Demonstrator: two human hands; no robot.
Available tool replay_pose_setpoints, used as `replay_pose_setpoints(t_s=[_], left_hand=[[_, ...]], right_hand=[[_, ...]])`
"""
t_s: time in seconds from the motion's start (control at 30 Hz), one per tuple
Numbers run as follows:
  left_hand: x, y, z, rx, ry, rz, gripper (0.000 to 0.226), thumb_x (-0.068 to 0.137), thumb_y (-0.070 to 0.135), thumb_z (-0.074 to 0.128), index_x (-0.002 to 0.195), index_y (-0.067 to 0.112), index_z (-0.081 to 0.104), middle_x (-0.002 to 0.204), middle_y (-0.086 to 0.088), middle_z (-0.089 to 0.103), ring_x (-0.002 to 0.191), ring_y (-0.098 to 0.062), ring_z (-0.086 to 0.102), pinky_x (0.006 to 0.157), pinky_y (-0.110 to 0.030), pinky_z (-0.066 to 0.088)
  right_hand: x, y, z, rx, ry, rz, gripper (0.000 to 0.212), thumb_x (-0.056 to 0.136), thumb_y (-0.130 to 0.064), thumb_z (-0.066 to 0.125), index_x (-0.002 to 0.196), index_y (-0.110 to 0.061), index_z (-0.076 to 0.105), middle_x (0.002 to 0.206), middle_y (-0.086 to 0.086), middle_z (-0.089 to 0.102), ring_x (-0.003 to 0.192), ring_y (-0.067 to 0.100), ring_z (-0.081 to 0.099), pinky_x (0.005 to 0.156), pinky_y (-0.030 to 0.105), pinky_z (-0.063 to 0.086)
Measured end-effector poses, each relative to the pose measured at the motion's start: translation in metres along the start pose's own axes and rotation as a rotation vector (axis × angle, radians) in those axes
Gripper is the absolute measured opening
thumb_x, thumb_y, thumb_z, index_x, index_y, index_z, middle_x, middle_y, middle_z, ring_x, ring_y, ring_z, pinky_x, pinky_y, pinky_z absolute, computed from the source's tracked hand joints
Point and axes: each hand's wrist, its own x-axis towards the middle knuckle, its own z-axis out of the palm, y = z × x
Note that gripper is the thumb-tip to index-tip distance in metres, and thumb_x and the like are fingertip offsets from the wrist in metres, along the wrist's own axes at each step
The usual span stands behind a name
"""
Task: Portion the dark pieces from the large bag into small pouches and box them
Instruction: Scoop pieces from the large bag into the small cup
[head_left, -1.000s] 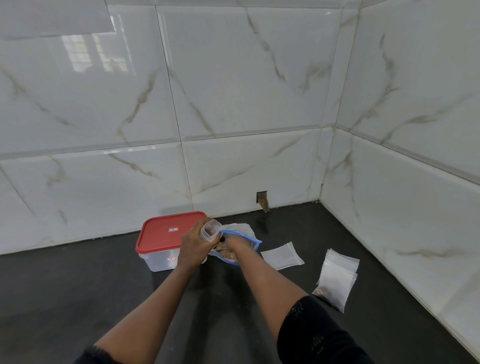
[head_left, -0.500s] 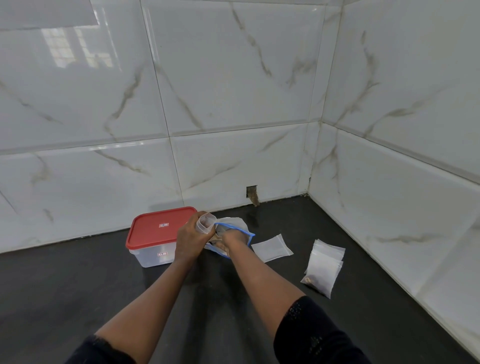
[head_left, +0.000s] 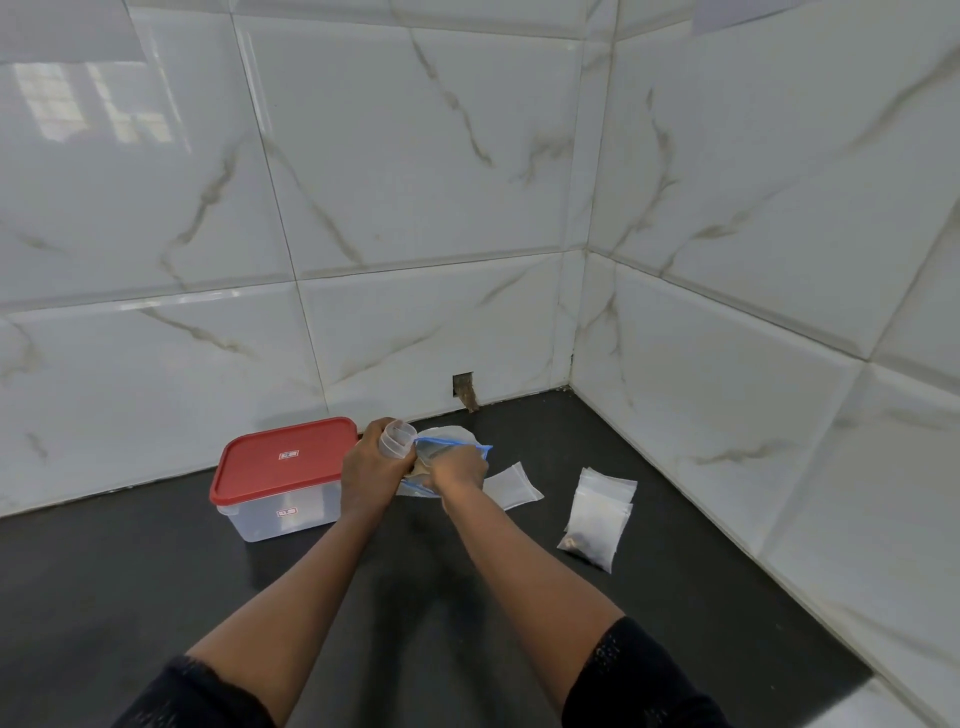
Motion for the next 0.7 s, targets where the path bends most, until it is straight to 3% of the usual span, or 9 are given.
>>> replay_pose_setpoints(t_s=[0.1, 0.2, 0.3, 0.43, 0.57, 0.7], left_hand=[[-0.002, 0.003, 0.003, 0.012, 0.006, -0.016, 0.039, 0.08, 0.023, 0.07, 0.115, 0.016, 0.055, 0.105, -0.007, 0.066, 0.088, -0.02, 0.059, 0.075, -0.034, 0.052], [-0.004, 0.008, 0.005, 0.039, -0.027, -0.039, 0.045, 0.078, 0.023, 0.071, 0.119, 0.015, 0.053, 0.109, -0.007, 0.064, 0.094, -0.024, 0.059, 0.078, -0.037, 0.051], [-0.005, 0.01, 0.009, 0.068, -0.066, -0.061, 0.051, 0.076, 0.025, 0.073, 0.121, 0.017, 0.05, 0.111, -0.006, 0.063, 0.098, -0.024, 0.058, 0.085, -0.045, 0.05], [-0.006, 0.011, 0.012, 0.068, -0.061, -0.126, 0.055, 0.074, 0.027, 0.072, 0.123, 0.019, 0.048, 0.113, -0.004, 0.061, 0.102, -0.024, 0.056, 0.091, -0.05, 0.045], [-0.006, 0.011, 0.014, 0.019, -0.028, -0.211, 0.056, 0.076, 0.032, 0.072, 0.125, 0.021, 0.046, 0.115, -0.004, 0.059, 0.105, -0.025, 0.054, 0.094, -0.052, 0.042], [-0.009, 0.011, 0.018, -0.028, -0.021, -0.23, 0.058, 0.076, 0.031, 0.072, 0.126, 0.019, 0.046, 0.117, -0.006, 0.058, 0.107, -0.026, 0.054, 0.096, -0.052, 0.041]], right_hand=[[0.0, -0.005, -0.015, -0.11, 0.028, -0.074, 0.037, 0.096, -0.006, 0.049, 0.132, -0.005, 0.048, 0.135, 0.011, 0.047, 0.112, 0.024, 0.059, 0.084, 0.018, 0.05], [-0.001, -0.009, -0.031, -0.222, 0.007, -0.106, 0.033, 0.091, -0.003, 0.054, 0.124, -0.003, 0.054, 0.127, 0.012, 0.053, 0.086, 0.022, 0.067, 0.063, 0.017, 0.057], [0.001, -0.015, -0.048, -0.247, -0.028, -0.076, 0.027, 0.087, 0.0, 0.055, 0.113, 0.004, 0.06, 0.118, 0.02, 0.058, 0.084, 0.03, 0.069, 0.07, 0.034, 0.061], [-0.002, -0.022, -0.075, -0.226, -0.01, -0.06, 0.025, 0.09, 0.002, 0.042, 0.102, 0.009, 0.063, 0.097, 0.024, 0.062, 0.044, 0.021, 0.055, 0.039, 0.025, 0.048], [-0.007, -0.032, -0.099, -0.26, 0.011, -0.069, 0.023, 0.091, 0.002, 0.039, 0.091, 0.006, 0.062, 0.07, 0.019, 0.057, 0.044, 0.018, 0.051, 0.04, 0.024, 0.044], [-0.012, -0.041, -0.114, -0.264, 0.017, -0.116, 0.026, 0.092, 0.0, 0.039, 0.089, 0.003, 0.064, 0.063, 0.015, 0.056, 0.045, 0.016, 0.052, 0.045, 0.022, 0.047]])
